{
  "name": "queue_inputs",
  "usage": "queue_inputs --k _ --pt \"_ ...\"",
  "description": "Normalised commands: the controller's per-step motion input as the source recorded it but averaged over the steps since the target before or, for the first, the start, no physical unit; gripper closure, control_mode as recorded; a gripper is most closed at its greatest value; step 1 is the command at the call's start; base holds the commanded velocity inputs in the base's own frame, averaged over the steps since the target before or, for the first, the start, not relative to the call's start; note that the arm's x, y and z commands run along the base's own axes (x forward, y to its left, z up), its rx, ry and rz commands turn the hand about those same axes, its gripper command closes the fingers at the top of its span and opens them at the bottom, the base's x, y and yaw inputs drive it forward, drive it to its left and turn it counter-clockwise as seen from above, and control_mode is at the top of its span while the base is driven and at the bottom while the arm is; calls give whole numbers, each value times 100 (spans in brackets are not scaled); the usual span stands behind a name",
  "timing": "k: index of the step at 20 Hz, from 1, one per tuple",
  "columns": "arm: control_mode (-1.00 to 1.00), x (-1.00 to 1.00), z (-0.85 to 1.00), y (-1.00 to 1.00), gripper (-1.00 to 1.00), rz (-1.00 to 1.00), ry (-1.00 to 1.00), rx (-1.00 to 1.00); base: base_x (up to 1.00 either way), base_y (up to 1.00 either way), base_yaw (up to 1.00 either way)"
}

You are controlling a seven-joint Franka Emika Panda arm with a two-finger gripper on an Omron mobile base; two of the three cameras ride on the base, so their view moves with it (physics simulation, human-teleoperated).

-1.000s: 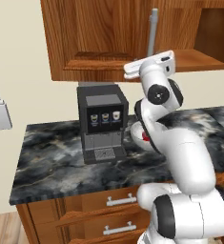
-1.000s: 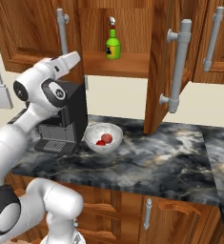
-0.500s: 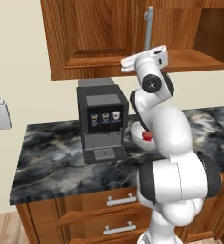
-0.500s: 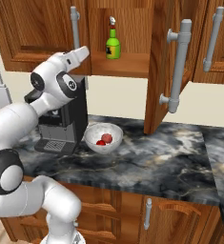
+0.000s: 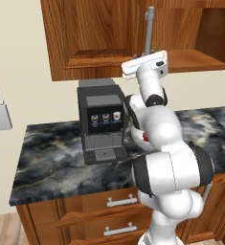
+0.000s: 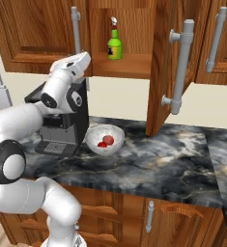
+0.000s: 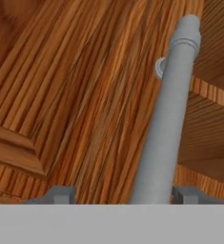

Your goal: Open the cabinet. Pick the apple and peach from the cabinet and place them into the bowl. Then close the cabinet.

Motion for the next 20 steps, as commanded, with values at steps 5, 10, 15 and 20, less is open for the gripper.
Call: queue_inputs --k 5,10,15,20 --pt "-100 -80 97 0 -100 -6 23 21 0 0 0" --pt "-100 -77 100 0 -100 -9 30 23 0 0 0" --pt "-100 -80 78 0 -100 -7 46 23 0 0 0" --pt "-100 -100 -27 0 -100 -4 40 13 0 0 0"
